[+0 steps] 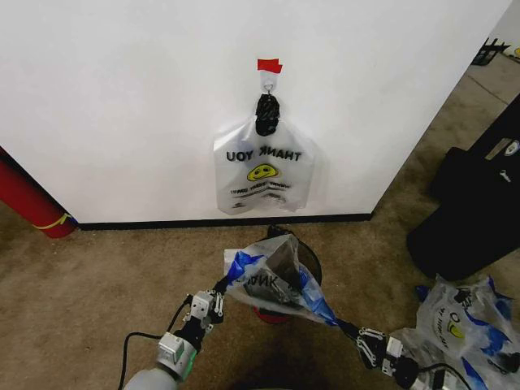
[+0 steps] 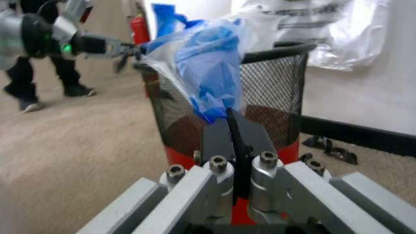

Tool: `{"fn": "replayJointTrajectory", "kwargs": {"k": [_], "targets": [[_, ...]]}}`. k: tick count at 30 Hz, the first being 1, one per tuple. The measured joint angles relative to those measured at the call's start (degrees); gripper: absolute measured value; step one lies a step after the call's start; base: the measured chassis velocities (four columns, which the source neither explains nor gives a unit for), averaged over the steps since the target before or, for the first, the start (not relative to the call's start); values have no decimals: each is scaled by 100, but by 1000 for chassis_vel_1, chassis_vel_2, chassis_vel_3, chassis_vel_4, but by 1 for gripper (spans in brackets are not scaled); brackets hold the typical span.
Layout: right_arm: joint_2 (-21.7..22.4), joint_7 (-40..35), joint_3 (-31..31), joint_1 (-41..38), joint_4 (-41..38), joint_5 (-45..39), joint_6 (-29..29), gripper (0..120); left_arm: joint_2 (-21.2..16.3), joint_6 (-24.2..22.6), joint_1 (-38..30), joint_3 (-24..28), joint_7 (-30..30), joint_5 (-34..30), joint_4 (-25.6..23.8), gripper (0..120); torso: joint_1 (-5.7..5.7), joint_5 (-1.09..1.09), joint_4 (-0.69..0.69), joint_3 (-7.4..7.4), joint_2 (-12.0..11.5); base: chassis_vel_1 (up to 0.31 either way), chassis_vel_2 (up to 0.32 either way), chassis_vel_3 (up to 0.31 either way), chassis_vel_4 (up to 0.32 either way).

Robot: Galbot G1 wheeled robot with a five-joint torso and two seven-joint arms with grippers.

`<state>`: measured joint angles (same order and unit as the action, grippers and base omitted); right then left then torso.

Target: Pick up the garbage bag from the wall and place it over the trash bin.

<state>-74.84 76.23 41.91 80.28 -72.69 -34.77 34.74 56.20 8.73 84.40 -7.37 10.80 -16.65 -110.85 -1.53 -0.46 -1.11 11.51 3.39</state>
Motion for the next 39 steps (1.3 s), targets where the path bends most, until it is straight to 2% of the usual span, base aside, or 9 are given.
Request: {"fn": "replayJointTrajectory", "kwargs": {"k": [5, 10, 15, 18, 25, 31, 34, 39], "targets": [[-78, -290, -244, -86, 186, -98, 88, 0, 52, 31, -36, -2, 21, -4, 183, 0, 0, -1, 0, 0, 0, 0, 0, 0, 0], [-134, -184, -329, -149, 380, -17, 126, 0, 38, 117, 128, -3, -35, 47, 212, 0, 0, 0, 0, 0, 0, 0, 0, 0, 0], [-93, 289, -192, -237, 604, 202, 28, 0, 15, 203, 325, 45, -183, 153, 88, 0, 0, 0, 0, 0, 0, 0, 0, 0, 0], [-55, 321, -115, -307, 775, 249, 41, 0, 18, 209, 310, 75, -212, 182, 102, 0, 1, 0, 1, 0, 0, 0, 0, 0, 0], [-32, 175, -5, -557, 1361, 246, 233, 0, 61, 237, -8, 145, -289, 219, 480, 0, 0, 1, 0, 0, 0, 0, 0, 0, 0], [-21, -234, -291, -552, 1248, -252, 231, 0, 152, 210, -273, 166, -211, 94, 573, 0, 0, 1, 0, 0, 0, 0, 0, 0, 0], [-6, -402, -528, -468, 926, -716, 109, 0, 165, 97, -373, 158, -178, -32, 431, 0, 0, 0, 0, 0, 0, 0, 0, 0, 0], [-5, -396, -640, -396, 648, -869, 1, 0, 70, -13, -338, 118, -191, -50, 256, 0, 0, 0, 0, 0, 0, 0, 0, 0, 0]]}}
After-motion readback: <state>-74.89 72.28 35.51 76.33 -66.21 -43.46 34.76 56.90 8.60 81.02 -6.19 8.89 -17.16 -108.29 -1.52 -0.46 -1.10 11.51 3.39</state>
